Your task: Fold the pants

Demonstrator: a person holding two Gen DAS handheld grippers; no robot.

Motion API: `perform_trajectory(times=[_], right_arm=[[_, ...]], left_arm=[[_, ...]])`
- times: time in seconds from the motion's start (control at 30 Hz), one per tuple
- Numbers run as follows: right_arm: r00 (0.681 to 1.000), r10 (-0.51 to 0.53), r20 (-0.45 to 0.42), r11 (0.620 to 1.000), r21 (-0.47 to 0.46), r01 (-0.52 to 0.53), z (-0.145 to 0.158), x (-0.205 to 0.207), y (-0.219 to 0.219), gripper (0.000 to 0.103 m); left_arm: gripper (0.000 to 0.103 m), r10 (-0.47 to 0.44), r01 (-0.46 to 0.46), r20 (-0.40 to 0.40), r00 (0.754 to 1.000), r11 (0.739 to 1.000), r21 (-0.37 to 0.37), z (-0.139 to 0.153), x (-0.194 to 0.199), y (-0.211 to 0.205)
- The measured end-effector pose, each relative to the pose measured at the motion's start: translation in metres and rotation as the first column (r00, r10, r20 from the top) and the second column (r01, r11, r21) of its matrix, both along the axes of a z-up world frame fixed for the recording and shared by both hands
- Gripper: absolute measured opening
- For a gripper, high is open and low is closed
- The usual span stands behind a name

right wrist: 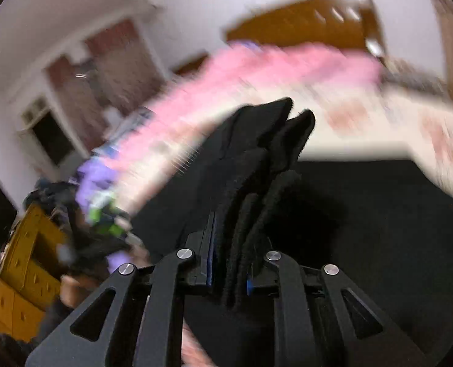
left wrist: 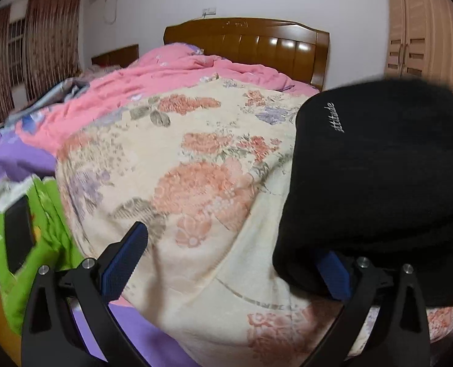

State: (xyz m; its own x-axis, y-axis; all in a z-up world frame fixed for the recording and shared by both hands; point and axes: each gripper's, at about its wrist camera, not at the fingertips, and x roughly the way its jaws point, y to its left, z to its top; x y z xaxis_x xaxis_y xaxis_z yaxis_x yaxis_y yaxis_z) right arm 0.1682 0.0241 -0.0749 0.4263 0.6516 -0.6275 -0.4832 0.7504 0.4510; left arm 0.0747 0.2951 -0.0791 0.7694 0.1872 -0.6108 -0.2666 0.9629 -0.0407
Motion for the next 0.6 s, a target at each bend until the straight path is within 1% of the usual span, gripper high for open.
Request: perform_trajectory(times=[0.03,0.07,0.13,0.17,0.27,0.33,0.37,0.43,0.47,0.5,0.53,0.57,0.6], right_arm=[[0.999,-0.014,-0.052,0.999,0.041,0.016,-0.011,0.005,-0.006,0.016],[0.999,-0.01,-0.052,0.997,0.077,0.014,-0.006,0.005,-0.008,0.016],[1.0,-0.005,0.017,1.0,0.0,0.005,0.006,0.001,0.0,0.016],[1.0,-0.002,0.017,1.0,-0.008,0.002,0.005,-0.001,0.007,0.016],[1.0,-0.019,0.011,1.0,0.005,0.019,0.002,-0.006,0.006,0.016],[0.999,-0.028,0.023,0.999,0.027,0.027,0.01,-0.016,-0.002,0.016],[0.998,-0.034,0.046,0.999,0.035,0.033,0.016,-0.023,-0.001,0.016],[0.995,-0.048,0.086,0.999,0.026,0.046,0.022,-0.034,-0.019,0.015],[0.993,-0.063,0.095,0.998,0.014,0.062,0.02,-0.039,-0.025,0.015],[0.993,-0.076,0.089,0.997,0.005,0.076,0.014,-0.043,-0.04,0.015],[0.994,-0.093,0.065,0.996,-0.005,0.093,0.005,-0.041,-0.044,0.015],[0.994,-0.106,0.021,0.994,-0.01,0.106,-0.009,-0.036,-0.052,0.015],[0.993,-0.114,-0.002,0.993,0.015,0.114,-0.016,-0.034,-0.059,0.015]], left_arm=[[0.102,-0.007,0.007,-0.008,1.0,1.0,0.0,-0.002,0.001,-0.002],[0.102,-0.013,0.013,-0.018,1.0,1.0,0.0,-0.005,0.003,-0.005],[0.102,-0.006,0.006,-0.023,1.0,1.0,0.01,-0.007,0.004,-0.008],[0.102,-0.004,0.004,-0.023,1.0,1.0,0.011,-0.007,0.004,-0.008],[0.102,-0.001,0.001,-0.031,1.0,1.0,0.005,-0.007,0.006,-0.006],[0.102,-0.001,0.001,-0.033,0.999,1.0,-0.006,-0.008,0.006,-0.004],[0.102,0.001,-0.001,-0.034,0.999,1.0,-0.007,-0.008,0.006,-0.005],[0.102,0.0,0.0,-0.037,0.999,1.0,0.005,-0.007,0.006,-0.007],[0.102,-0.001,0.002,-0.039,0.999,1.0,0.012,-0.006,0.007,-0.008],[0.102,-0.004,0.005,-0.04,0.999,1.0,0.019,-0.005,0.007,-0.01],[0.102,-0.009,0.011,-0.041,0.999,0.999,0.033,-0.004,0.007,-0.013],[0.102,-0.014,0.016,-0.041,0.999,0.998,0.055,-0.003,0.007,-0.017],[0.102,-0.018,0.021,-0.043,0.999,0.997,0.072,-0.003,0.007,-0.02]])
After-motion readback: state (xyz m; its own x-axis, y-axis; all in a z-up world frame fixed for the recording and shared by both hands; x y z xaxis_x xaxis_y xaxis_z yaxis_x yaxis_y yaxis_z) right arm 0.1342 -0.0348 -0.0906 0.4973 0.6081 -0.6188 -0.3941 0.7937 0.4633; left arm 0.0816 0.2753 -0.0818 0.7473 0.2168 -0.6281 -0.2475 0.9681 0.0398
